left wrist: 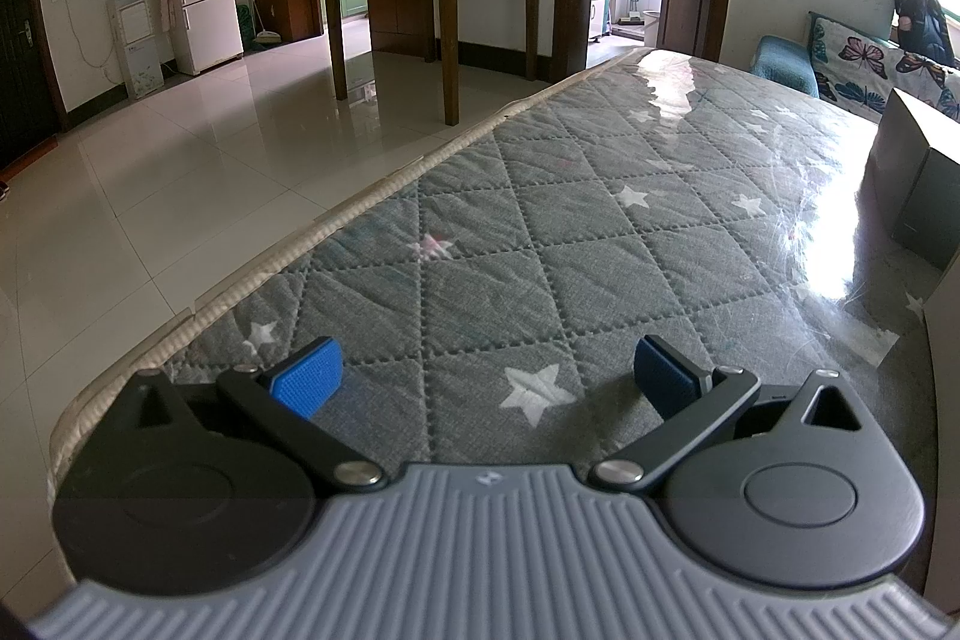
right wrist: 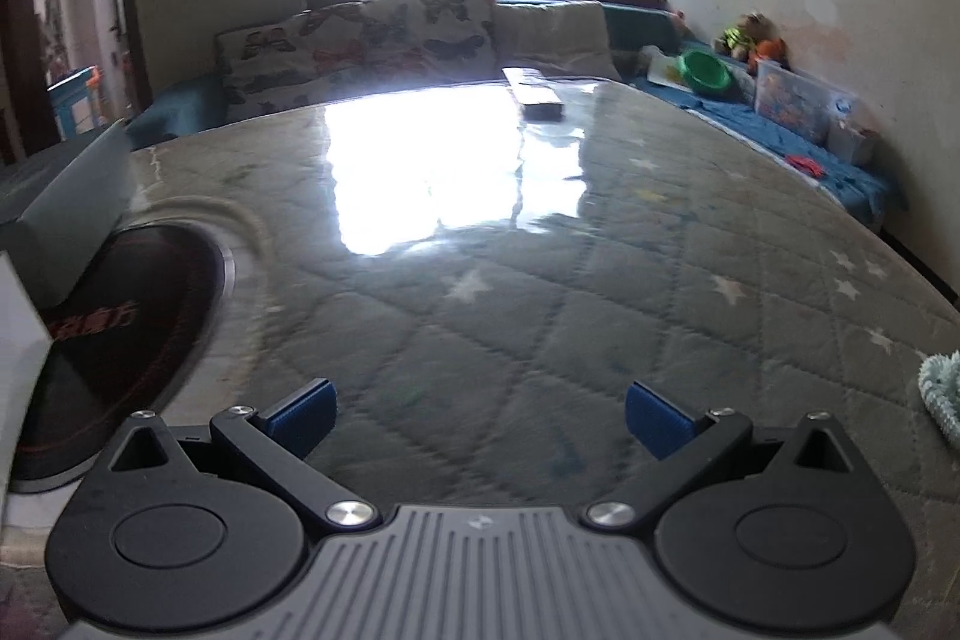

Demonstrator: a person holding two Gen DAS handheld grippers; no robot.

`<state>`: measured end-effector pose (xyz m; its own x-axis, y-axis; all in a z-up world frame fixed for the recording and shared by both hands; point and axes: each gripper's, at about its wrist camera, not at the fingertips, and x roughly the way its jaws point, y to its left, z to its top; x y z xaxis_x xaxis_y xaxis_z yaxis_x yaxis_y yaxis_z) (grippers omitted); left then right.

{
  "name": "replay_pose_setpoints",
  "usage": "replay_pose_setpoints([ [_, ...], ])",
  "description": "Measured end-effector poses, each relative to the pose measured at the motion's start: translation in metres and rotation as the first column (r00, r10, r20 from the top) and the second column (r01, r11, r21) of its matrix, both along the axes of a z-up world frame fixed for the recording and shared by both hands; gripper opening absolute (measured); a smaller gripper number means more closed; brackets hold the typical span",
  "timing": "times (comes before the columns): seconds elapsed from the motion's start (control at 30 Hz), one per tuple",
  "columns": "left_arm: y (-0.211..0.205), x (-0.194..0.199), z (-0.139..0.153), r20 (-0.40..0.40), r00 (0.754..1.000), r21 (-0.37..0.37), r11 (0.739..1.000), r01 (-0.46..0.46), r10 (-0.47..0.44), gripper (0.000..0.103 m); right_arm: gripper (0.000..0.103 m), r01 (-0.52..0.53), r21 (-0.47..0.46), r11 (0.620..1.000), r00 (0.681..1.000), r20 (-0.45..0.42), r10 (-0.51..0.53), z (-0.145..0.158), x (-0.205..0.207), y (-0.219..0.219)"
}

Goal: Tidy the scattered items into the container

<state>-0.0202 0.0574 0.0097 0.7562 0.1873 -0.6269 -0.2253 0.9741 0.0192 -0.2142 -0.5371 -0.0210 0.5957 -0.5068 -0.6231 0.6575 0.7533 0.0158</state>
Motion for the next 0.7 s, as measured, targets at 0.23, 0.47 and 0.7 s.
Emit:
replay_pose_setpoints([
  [0.23,0.000,0.000,0.000,0.000,1.000,0.000,1.000,0.000,0.000,0.103,0.103,-0.045,-0.005,0.999,0.999,-0.005,0.045,0.000,0.015,0.030],
  [0.47,0.000,0.000,0.000,0.000,1.000,0.000,1.000,0.000,0.000,0.103,0.103,-0.058,-0.012,0.998,0.998,-0.008,0.058,-0.004,0.020,0.046],
  [0.7,0.000,0.000,0.000,0.000,1.000,0.000,1.000,0.000,0.000,0.103,0.103,-0.060,-0.025,0.998,0.998,-0.007,0.060,-0.004,0.021,0.051],
])
